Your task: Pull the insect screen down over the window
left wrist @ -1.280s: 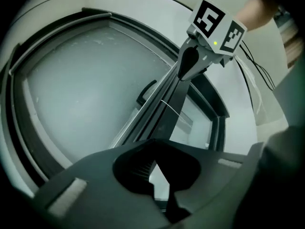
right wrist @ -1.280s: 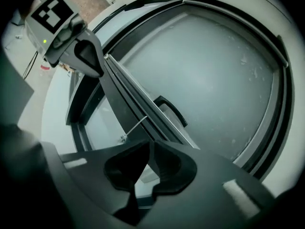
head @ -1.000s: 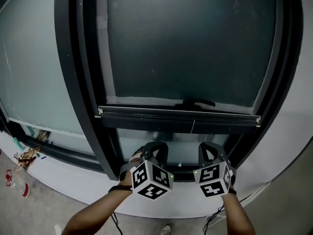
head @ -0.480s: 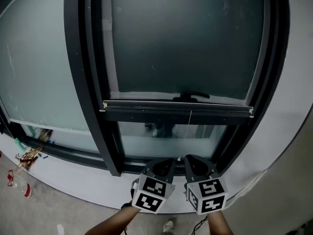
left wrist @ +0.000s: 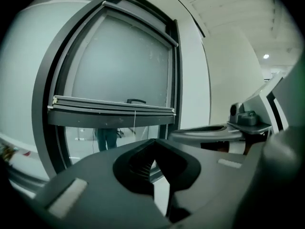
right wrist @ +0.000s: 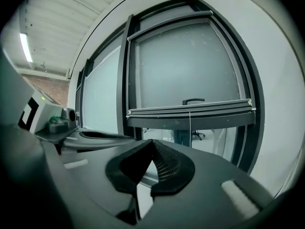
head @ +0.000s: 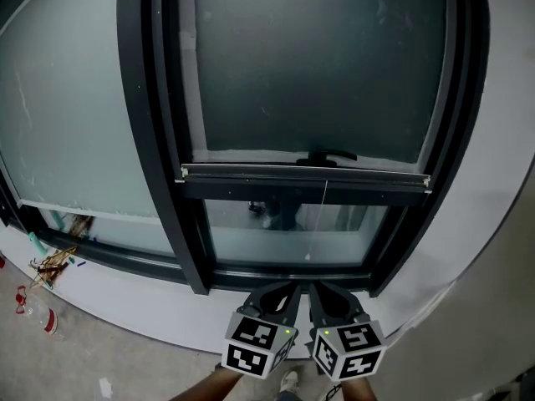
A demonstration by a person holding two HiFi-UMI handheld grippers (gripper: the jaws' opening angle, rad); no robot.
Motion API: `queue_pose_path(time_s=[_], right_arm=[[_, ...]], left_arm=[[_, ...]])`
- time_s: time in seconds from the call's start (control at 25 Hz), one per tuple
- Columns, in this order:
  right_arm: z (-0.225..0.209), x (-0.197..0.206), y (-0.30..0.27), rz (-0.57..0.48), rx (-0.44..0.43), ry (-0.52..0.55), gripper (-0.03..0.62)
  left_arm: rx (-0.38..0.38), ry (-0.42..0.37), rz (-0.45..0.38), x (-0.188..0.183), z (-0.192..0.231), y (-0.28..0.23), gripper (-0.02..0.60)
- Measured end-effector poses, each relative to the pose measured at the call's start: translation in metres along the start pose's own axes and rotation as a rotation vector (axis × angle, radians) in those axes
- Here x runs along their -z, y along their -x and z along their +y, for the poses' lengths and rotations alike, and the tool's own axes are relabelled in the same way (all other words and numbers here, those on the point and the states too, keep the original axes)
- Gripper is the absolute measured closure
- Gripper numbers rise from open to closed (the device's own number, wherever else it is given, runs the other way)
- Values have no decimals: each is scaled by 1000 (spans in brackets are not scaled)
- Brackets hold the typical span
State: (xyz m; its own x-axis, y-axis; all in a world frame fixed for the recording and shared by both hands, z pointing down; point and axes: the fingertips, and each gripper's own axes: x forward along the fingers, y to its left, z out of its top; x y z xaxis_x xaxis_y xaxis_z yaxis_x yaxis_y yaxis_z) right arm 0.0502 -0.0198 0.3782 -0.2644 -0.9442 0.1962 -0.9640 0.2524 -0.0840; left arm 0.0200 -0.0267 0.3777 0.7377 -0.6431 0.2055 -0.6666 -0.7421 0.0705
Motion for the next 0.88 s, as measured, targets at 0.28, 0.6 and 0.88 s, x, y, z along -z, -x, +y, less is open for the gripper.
queue_pose_path(time_s=[0.28,0.6,0.88], right_arm=[[6,6,7,3,0,11,592],[9,13,3,7,0,19,591],[14,18,1,14,0,13,591]], left_arm=[[-29,-8,3,7,-1,7,561],[-45,-7,7,12,6,8,561],[-36,-5,17,17,9,10,561]])
